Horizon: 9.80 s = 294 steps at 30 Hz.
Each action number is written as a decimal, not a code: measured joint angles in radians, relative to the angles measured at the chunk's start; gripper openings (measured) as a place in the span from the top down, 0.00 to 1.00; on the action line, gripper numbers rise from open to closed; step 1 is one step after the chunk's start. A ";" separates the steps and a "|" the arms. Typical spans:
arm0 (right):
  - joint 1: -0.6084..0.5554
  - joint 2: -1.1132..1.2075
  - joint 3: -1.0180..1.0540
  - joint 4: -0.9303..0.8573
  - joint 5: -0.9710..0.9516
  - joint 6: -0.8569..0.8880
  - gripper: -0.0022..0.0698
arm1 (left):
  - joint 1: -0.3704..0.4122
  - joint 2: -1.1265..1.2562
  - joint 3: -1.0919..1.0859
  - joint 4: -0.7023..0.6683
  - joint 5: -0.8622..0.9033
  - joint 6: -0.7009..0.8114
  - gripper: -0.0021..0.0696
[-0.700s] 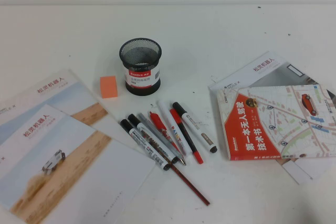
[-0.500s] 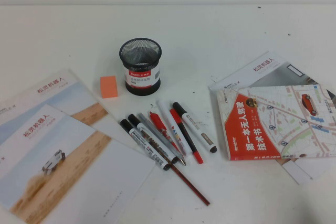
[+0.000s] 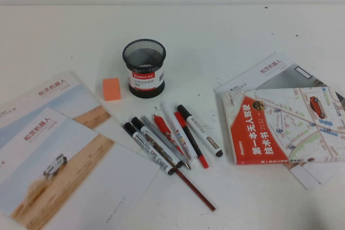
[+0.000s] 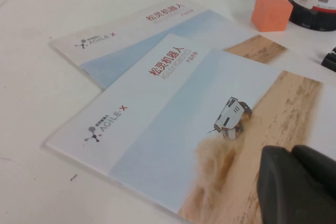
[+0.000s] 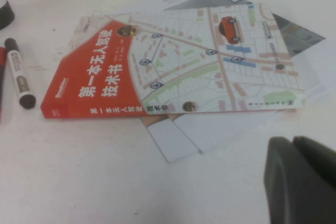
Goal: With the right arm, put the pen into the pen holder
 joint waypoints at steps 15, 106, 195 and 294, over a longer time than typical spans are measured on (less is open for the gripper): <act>0.000 0.000 0.000 0.067 -0.002 -0.002 1.00 | 0.000 0.000 0.000 0.000 0.000 0.000 0.97; 0.496 2.178 -1.950 -0.072 0.875 -0.266 0.57 | 0.000 0.000 0.000 0.000 0.000 0.000 0.97; 0.501 2.154 -1.525 -0.295 -1.057 0.225 0.78 | 0.000 0.000 0.000 0.000 0.000 0.000 0.97; -0.047 -0.033 0.006 -0.125 -0.010 0.142 1.00 | 0.000 0.000 0.000 0.000 0.000 0.000 0.97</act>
